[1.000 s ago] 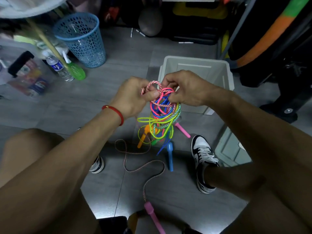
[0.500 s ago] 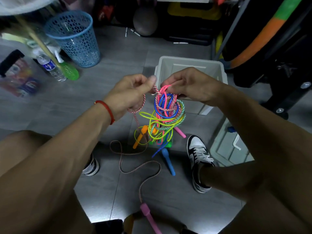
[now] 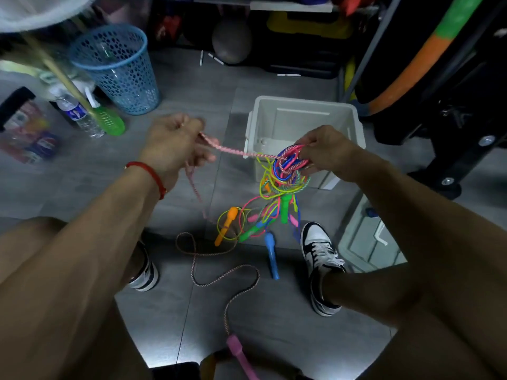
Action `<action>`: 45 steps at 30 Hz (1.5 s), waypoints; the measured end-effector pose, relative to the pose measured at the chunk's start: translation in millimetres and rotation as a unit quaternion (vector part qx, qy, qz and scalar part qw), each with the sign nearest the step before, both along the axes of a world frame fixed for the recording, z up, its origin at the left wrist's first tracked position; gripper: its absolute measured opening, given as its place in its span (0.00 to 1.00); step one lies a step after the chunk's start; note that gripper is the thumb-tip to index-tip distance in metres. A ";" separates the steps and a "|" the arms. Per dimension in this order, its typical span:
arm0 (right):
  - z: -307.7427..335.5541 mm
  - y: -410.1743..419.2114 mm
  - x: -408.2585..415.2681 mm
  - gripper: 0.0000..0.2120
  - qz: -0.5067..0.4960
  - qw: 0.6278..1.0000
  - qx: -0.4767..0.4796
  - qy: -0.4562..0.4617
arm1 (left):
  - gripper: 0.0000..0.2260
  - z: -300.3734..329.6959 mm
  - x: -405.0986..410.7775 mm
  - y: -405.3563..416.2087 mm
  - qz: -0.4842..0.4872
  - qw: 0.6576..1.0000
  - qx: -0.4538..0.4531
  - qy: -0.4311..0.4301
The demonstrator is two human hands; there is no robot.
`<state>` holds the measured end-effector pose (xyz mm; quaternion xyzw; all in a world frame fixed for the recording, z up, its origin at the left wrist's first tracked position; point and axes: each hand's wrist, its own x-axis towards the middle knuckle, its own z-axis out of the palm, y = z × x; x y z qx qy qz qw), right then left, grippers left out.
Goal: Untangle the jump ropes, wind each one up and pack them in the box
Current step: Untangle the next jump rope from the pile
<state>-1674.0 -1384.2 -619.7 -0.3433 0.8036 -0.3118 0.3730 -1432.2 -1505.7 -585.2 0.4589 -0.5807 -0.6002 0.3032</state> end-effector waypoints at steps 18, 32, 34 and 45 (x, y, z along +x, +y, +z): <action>41.1 -11.8 36.4 0.10 0.164 0.982 -0.096 0.020 | 0.07 -39.7 -22.2 28.2 -0.249 0.956 -0.073 -0.134; 13.7 -3.6 38.3 0.25 0.239 0.955 -0.132 0.115 | 0.10 -19.0 -16.6 30.7 -0.210 0.961 -0.121 -0.136; 16.9 -3.3 29.9 0.22 0.267 0.936 -0.123 0.195 | 0.13 -20.7 -5.3 18.6 -0.238 0.927 -0.200 -0.212; 16.0 0.3 -1.9 0.17 0.319 0.900 -0.018 0.297 | 0.14 -2.2 41.6 0.8 -0.189 0.855 -0.383 -0.295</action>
